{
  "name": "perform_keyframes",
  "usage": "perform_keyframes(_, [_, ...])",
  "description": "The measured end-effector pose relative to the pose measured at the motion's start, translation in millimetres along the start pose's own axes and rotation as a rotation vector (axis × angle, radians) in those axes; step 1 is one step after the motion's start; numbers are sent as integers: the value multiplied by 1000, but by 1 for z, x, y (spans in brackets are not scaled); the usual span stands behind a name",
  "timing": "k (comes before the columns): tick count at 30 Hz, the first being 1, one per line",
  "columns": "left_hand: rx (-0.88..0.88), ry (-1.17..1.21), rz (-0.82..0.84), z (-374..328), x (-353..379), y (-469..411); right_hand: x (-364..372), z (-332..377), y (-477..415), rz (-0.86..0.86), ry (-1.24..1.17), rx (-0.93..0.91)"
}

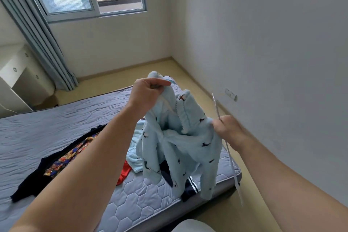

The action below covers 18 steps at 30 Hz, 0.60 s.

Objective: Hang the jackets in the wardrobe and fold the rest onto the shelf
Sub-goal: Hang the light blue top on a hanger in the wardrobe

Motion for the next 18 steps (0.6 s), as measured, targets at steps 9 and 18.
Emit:
perform_keyframes(9, [62,-236,-59,7,-3,7,8,26,3,-87,-447,50])
perform_keyframes(18, [-75,-260,-52,26,-12,32,15,72,6,148,-1387,86])
Point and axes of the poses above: each hand's wrist, its own y-axis away from the middle knuckle, its own x-axis out of the palm, z = x × y, the point moved 4 cm from there along -y, towards the middle knuckle, and after that the axes turned 3 degrees about y, right-handed, at the moved point
